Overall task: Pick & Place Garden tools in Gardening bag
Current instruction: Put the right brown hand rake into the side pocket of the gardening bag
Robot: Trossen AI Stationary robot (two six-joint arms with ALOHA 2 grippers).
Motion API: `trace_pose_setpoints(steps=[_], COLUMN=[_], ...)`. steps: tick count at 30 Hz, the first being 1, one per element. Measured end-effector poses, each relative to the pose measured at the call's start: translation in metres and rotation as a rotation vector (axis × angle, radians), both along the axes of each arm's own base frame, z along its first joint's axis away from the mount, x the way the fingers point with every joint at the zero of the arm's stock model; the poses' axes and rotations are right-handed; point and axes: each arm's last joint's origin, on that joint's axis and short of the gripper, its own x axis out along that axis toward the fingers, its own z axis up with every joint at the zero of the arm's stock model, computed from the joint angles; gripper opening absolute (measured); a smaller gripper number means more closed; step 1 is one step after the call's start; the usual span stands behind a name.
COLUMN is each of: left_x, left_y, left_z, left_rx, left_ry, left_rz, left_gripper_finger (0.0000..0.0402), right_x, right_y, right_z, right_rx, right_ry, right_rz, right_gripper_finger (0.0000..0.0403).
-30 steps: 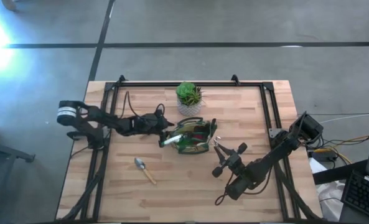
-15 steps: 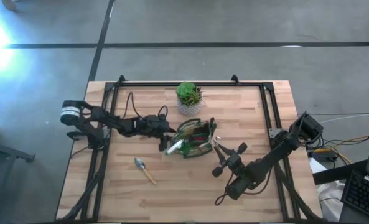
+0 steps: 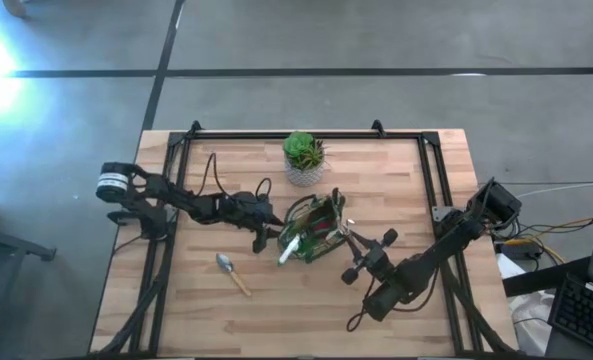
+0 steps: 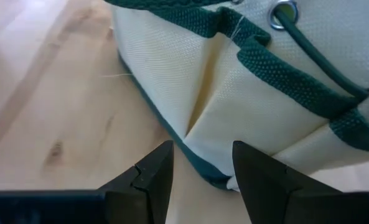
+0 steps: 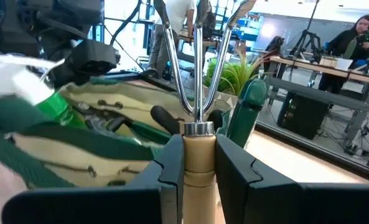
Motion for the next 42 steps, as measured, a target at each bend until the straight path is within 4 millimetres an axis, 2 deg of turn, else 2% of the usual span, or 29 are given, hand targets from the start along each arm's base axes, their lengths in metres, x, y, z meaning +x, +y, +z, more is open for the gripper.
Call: trace_pose_setpoints(steps=[9,18,23,29,35,42], left_x=[0.003,0.012,0.015,0.014,0.001,-0.027], left_y=[-0.013,-0.027,-0.035,-0.040,-0.027,-0.020], left_z=[0.005,0.016,0.021,0.022,0.030,0.067], left_rx=[-0.063,-0.075,-0.080,-0.073,-0.027,0.108], left_ry=[-0.053,-0.095,-0.110,-0.089,0.012,-0.060], left_rz=[-0.079,-0.149,-0.179,-0.196,-0.099,0.017], left_gripper_finger=[0.0167,0.0167,0.0167,0.0167,0.0167,0.0167], right_x=[-0.012,-0.038,-0.053,-0.070,-0.081,-0.071], right_y=[0.004,0.008,0.008,0.005,0.007,0.028], right_z=[0.025,0.050,0.056,0.055,0.035,0.019], right_rx=[0.002,0.007,0.015,0.045,0.108,0.107], right_ry=[0.029,0.011,-0.017,-0.092,-0.175,-0.175], right_rz=[0.053,0.126,0.161,0.184,0.213,0.228], right_gripper_finger=[0.0048,0.0048,0.0048,0.0048,0.0048,0.0048])
